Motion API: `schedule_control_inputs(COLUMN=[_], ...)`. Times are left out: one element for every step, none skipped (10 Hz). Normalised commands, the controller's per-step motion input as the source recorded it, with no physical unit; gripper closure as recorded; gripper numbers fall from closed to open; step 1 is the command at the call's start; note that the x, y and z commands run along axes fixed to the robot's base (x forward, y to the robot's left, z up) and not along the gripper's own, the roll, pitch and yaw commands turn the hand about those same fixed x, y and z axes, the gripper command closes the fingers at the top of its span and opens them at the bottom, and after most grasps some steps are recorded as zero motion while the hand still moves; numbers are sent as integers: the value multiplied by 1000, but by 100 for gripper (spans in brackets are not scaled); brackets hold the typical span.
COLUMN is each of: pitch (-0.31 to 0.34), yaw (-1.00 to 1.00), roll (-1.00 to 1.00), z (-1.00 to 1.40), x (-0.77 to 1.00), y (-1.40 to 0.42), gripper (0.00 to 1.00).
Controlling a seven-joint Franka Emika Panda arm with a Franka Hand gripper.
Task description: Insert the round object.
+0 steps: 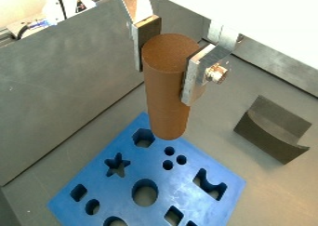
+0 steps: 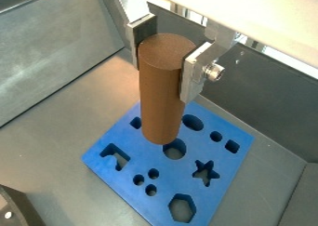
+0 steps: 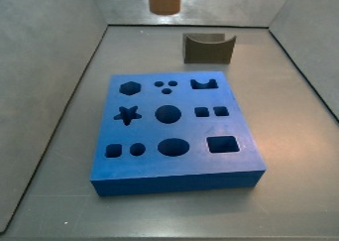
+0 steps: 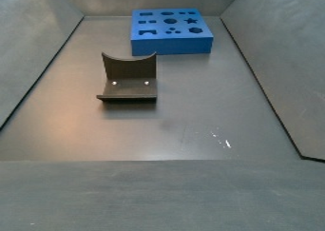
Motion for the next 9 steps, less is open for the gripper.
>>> schedule_control_inputs(pitch=[-4,0,-14,0,0,0,0,0,0], yaw=[0,0,0,0,17,51,74,129,174], roll=[0,0,0,0,0,16,114,144,231], z=[-1000,-1000,-1000,-1000,-1000,-1000,-1000,-1000,-817], x=[363,260,177,303,394,331,169,206,17], y=[-303,-189,-151,-94,-103,-103,-171,-160,-126], gripper=[100,100,100,100,100,100,100,100,100])
